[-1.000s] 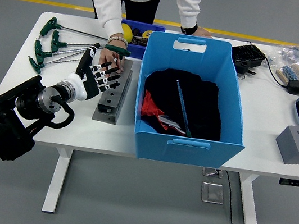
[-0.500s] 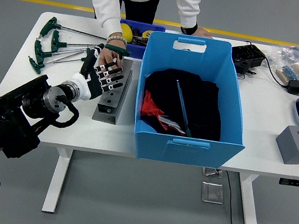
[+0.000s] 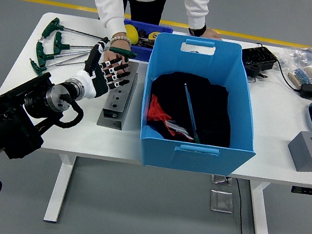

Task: Lift tool from toolbox,place it in box,lift tool from toolbox,place it in box

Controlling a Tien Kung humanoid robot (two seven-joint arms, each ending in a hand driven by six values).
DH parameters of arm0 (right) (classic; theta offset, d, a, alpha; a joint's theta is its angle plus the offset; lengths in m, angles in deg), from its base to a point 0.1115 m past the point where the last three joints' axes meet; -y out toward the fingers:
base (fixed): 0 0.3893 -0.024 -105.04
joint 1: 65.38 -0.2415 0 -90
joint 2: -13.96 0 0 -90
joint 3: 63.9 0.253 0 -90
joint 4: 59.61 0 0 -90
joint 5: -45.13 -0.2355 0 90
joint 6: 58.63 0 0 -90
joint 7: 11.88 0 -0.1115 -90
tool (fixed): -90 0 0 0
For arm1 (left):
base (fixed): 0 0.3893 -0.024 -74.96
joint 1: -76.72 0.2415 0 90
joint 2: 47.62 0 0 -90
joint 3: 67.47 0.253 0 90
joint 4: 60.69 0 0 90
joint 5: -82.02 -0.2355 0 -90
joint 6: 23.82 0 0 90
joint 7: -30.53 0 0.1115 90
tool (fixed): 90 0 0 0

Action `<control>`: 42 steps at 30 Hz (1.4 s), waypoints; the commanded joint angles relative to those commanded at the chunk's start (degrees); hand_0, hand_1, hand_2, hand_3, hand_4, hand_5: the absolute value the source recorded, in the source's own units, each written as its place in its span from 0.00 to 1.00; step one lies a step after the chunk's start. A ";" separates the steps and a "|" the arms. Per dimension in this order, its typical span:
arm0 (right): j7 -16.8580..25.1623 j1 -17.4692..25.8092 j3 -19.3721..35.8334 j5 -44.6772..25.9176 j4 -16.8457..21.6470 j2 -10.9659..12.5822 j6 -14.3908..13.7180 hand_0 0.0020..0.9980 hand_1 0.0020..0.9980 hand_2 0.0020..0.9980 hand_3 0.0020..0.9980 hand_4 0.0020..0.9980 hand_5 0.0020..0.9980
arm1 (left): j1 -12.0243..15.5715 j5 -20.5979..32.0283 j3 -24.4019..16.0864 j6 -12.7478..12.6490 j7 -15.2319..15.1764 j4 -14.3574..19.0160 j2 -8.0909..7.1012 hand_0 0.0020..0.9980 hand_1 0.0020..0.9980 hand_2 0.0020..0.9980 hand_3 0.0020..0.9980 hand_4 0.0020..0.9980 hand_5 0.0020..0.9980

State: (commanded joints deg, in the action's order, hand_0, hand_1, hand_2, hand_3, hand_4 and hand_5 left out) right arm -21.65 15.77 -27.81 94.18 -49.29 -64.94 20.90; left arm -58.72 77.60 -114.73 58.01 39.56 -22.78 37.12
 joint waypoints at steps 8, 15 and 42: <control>0.09 -0.40 -0.88 -0.36 0.00 0.05 0.08 0.62 0.62 0.69 0.53 0.78 0.58 | -1.11 1.02 0.77 0.54 -0.31 -1.77 0.85 0.39 0.59 0.73 0.89 0.89 0.97; 0.19 -0.78 -1.78 -0.94 0.00 0.10 0.11 0.63 0.62 0.69 0.53 0.78 0.58 | -2.32 2.40 1.68 1.25 -0.69 -4.02 1.47 0.39 0.59 0.73 0.90 0.90 0.98; 0.37 -1.61 -4.45 -1.81 0.00 0.27 0.42 0.63 0.62 0.69 0.53 0.78 0.58 | -5.81 12.23 4.79 4.67 -2.10 -10.51 4.54 0.55 0.62 0.78 0.90 0.91 1.00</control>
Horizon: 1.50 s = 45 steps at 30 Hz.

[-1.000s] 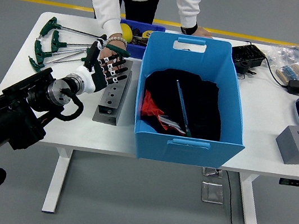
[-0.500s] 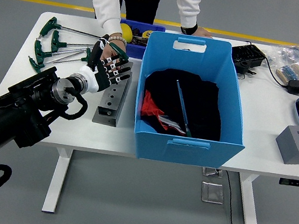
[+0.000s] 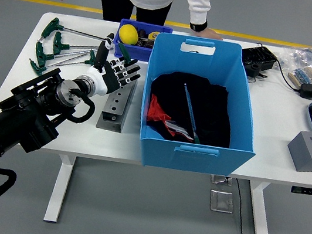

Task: Lift tool from toolbox,place it in box,lift tool from toolbox,place it in box

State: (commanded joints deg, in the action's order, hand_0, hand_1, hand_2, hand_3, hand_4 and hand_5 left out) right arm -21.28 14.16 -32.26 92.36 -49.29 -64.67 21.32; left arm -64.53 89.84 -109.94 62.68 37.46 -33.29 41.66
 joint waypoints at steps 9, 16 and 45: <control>-0.02 0.14 -0.12 0.30 0.00 -0.04 0.07 0.63 0.62 0.69 0.53 0.79 0.58 | -0.30 1.28 -0.65 0.22 0.06 0.17 0.73 0.64 0.69 0.80 0.88 0.91 1.00; 0.10 0.21 -0.06 0.23 0.00 0.03 0.09 0.63 0.62 0.69 0.53 0.78 0.58 | 0.04 0.43 -2.47 -0.35 0.26 2.73 0.31 0.67 0.73 0.84 0.85 0.91 1.00; 0.16 1.58 2.97 1.39 0.00 -0.06 0.07 0.63 0.61 0.69 0.54 0.79 0.57 | 1.34 -2.97 -12.10 -4.38 2.95 23.63 -5.04 0.73 0.77 0.93 0.88 0.90 0.99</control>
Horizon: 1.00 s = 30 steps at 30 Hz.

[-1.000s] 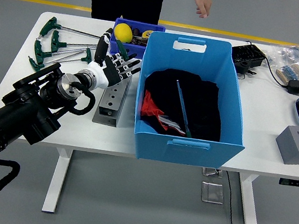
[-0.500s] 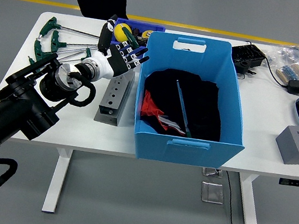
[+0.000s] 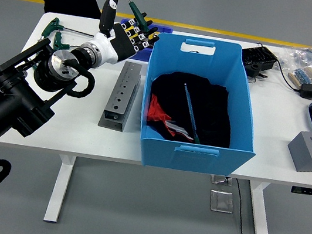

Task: Lift tool from toolbox,place it in box,lift tool from toolbox,place it in box

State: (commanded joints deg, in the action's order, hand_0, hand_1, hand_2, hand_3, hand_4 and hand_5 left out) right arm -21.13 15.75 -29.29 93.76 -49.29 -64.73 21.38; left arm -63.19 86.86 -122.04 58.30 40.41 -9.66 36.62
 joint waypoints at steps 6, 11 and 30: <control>0.02 -0.03 0.10 0.08 0.00 0.04 0.02 0.63 0.61 0.69 0.54 0.79 0.57 | -0.61 0.15 0.99 0.42 0.25 5.67 0.04 0.73 0.77 0.93 0.88 0.90 0.98; 0.07 -0.21 -0.07 -0.07 0.00 0.08 -0.01 0.63 0.61 0.69 0.54 0.79 0.57 | -1.49 0.49 6.51 1.37 1.05 8.77 0.10 0.73 0.77 0.92 0.88 0.90 0.97; 0.21 -1.15 -1.27 -0.39 0.00 0.45 -0.06 0.63 0.61 0.69 0.54 0.79 0.57 | -9.18 -16.60 31.10 10.33 7.98 -1.85 4.51 0.70 0.76 0.86 0.87 0.90 0.98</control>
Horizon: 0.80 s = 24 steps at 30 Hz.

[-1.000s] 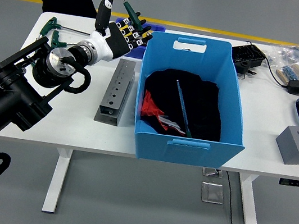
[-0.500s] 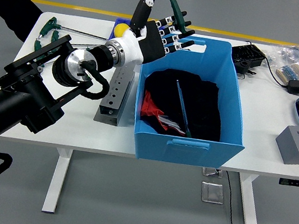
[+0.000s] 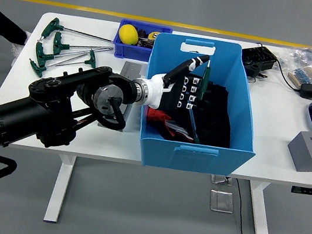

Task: Lift tool from toolbox,place it in box,lift tool from toolbox,place it in box

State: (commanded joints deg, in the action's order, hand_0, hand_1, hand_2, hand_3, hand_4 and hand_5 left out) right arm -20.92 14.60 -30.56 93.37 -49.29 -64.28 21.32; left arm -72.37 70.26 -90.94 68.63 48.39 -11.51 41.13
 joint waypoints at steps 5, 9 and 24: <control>-0.06 -0.16 -0.05 0.29 0.00 0.06 0.08 0.63 0.61 0.69 0.54 0.79 0.57 | -1.22 -12.12 1.38 1.34 1.16 -0.34 1.25 0.68 0.75 0.85 0.88 0.90 1.00; -0.08 -0.13 -0.27 0.16 0.00 0.06 0.09 0.63 0.61 0.69 0.54 0.79 0.57 | -1.42 -21.80 1.83 1.07 1.21 -0.47 1.25 0.68 0.75 0.85 0.88 0.90 1.00; -0.07 0.21 -0.30 0.50 0.00 0.11 0.12 0.63 0.61 0.69 0.54 0.79 0.57 | -0.52 -58.30 -0.06 1.95 2.36 -0.39 1.25 0.63 0.73 0.86 0.92 0.90 1.00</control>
State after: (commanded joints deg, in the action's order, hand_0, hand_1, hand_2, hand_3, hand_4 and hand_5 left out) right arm -20.99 14.81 -30.86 93.87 -49.29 -64.17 21.44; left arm -72.89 11.96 -91.00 70.58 50.75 -11.90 42.38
